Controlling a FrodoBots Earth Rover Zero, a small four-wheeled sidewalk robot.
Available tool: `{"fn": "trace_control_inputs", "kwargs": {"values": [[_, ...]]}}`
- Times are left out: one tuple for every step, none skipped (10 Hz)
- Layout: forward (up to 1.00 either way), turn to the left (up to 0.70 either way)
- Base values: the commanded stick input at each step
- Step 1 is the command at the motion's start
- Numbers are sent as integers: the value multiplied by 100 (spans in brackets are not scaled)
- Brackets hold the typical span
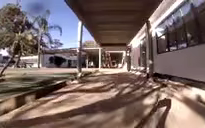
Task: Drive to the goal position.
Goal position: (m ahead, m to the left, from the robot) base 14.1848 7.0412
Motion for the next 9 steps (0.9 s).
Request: {"fn": "trace_control_inputs", "kwargs": {"values": [[70,-35],[70,0],[70,0],[70,0],[70,0],[70,0],[70,0],[70,0],[70,0]]}}
